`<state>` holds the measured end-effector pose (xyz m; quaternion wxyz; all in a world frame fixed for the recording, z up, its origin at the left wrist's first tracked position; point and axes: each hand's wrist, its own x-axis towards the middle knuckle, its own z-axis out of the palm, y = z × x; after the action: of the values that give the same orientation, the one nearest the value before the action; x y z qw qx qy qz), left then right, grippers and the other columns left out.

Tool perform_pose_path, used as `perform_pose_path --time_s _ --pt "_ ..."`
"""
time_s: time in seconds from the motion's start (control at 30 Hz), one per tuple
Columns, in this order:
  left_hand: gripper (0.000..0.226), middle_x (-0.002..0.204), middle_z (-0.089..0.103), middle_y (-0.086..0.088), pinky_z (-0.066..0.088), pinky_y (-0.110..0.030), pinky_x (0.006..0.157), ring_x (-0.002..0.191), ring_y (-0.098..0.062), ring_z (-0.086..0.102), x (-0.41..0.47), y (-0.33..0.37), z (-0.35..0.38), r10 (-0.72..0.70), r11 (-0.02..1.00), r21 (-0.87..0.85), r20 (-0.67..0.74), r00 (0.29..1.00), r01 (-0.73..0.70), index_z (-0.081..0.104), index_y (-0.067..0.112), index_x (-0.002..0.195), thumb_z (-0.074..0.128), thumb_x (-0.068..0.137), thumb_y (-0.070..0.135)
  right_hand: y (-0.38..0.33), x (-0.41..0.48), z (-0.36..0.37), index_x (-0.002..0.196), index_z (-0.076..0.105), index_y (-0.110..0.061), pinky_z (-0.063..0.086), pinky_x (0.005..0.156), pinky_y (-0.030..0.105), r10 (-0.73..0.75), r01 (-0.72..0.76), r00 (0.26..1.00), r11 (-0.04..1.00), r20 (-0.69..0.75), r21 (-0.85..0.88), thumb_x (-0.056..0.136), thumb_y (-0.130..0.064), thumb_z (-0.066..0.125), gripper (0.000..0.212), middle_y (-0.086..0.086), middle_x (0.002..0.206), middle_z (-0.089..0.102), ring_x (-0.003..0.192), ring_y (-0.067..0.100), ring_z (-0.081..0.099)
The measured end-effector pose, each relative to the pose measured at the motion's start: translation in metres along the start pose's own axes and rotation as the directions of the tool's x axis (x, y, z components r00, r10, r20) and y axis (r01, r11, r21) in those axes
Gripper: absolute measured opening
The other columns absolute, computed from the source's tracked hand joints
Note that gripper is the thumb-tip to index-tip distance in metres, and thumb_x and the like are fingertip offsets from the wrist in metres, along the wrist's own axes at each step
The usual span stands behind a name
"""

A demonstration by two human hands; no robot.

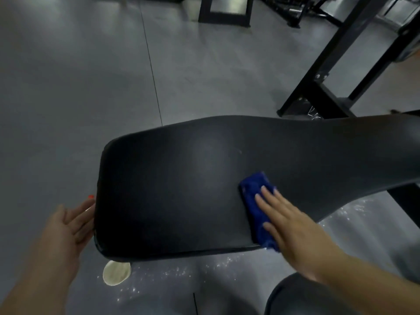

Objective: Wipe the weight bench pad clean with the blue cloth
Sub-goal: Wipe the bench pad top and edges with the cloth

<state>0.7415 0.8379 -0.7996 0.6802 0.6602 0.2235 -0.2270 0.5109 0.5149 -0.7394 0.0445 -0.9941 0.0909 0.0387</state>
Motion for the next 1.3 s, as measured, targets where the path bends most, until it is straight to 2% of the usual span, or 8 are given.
perform_pose_path --time_s 0.13,0.23,0.4,0.57,0.8,0.97,1.07,1.3 --pt "0.05 0.116 0.064 -0.007 0.034 -0.046 0.109 0.111 -0.025 0.057 -0.001 0.003 0.006 0.013 0.999 0.052 -0.017 1.0 -0.013 0.06 0.018 0.11 0.017 0.099 0.042 0.02 0.057 -0.004 0.152 0.003 -0.017 -0.003 0.117 0.027 0.327 -0.322 0.944 0.941 -0.035 0.101 0.102 -0.035 0.024 0.057 0.004 0.161 -0.004 0.147 0.021 -0.009" --pt "0.049 0.113 0.062 -0.007 0.034 -0.044 0.109 0.109 -0.024 0.055 -0.008 0.007 0.013 0.027 0.998 0.054 -0.027 0.999 -0.025 0.058 0.016 0.111 0.016 0.101 0.04 -0.009 0.128 0.0 0.152 0.005 -0.013 0.001 0.119 0.039 0.385 -0.38 0.923 0.917 -0.017 0.124 0.101 -0.032 0.025 0.058 0.011 0.16 -0.004 0.147 0.03 -0.006" --pt "0.05 0.116 0.059 -0.006 0.036 -0.035 0.099 0.107 -0.02 0.053 -0.013 0.009 0.017 0.026 1.0 0.007 -0.05 0.998 -0.026 0.056 0.015 0.117 0.015 0.101 0.04 -0.149 0.175 0.01 0.152 0.009 -0.013 0.003 0.118 0.043 -0.014 0.014 1.0 0.988 0.003 0.152 0.098 -0.031 0.031 0.061 0.012 0.16 0.001 0.146 0.032 -0.001" --pt "0.056 0.119 0.058 -0.008 0.036 -0.041 0.094 0.106 -0.025 0.053 -0.023 0.011 0.005 -0.048 0.989 -0.138 0.028 0.998 0.051 0.048 0.014 0.134 0.015 0.101 0.046 -0.236 0.146 0.017 0.151 0.017 -0.012 -0.002 0.119 0.042 -0.341 0.325 0.939 0.919 0.035 0.223 0.096 -0.027 0.04 0.061 0.009 0.161 0.005 0.146 0.029 -0.005" --pt "0.049 0.107 0.066 -0.009 0.044 -0.036 0.078 0.099 -0.023 0.06 -0.04 -0.009 -0.011 -0.067 0.897 -0.432 0.079 0.995 0.095 0.059 0.011 0.112 0.019 0.102 0.037 -0.254 0.155 0.019 0.145 0.033 -0.009 0.001 0.119 0.043 -0.353 0.346 0.93 0.935 0.101 0.08 0.094 -0.029 0.039 0.055 0.008 0.159 0.015 0.146 0.028 -0.002" --pt "0.045 0.1 0.066 -0.004 0.037 -0.034 0.091 0.091 -0.017 0.061 -0.043 -0.022 -0.039 -0.097 0.892 -0.443 0.017 0.995 0.095 0.056 0.01 0.112 0.017 0.102 0.032 -0.295 0.206 0.017 0.131 0.053 -0.019 0.005 0.116 0.051 -0.232 0.342 0.917 0.877 0.326 -0.337 0.094 -0.039 0.035 0.046 0.008 0.142 0.045 0.137 0.032 0.025" --pt "0.044 0.1 0.07 -0.003 0.044 -0.031 0.082 0.091 -0.016 0.064 -0.033 -0.031 -0.063 -0.117 0.892 -0.445 -0.059 0.991 0.079 0.058 0.011 0.114 0.022 0.101 0.033 -0.31 0.192 0.026 0.131 0.05 -0.018 0.004 0.116 0.052 -0.173 0.367 0.909 0.761 0.379 -0.535 0.096 -0.038 0.035 0.043 0.009 0.139 0.048 0.132 0.032 0.031" --pt "0.021 0.085 0.073 -0.009 0.05 -0.029 0.065 0.067 -0.016 0.068 -0.043 -0.031 -0.035 -0.152 0.904 -0.401 0.027 0.988 0.15 0.069 0.007 0.099 0.055 0.089 0.02 -0.292 0.116 0.032 0.142 0.035 -0.004 0.003 0.119 0.048 -0.43 0.517 0.856 0.705 0.287 -0.485 0.1 -0.026 0.032 0.048 0.014 0.146 0.038 0.138 0.032 0.025"
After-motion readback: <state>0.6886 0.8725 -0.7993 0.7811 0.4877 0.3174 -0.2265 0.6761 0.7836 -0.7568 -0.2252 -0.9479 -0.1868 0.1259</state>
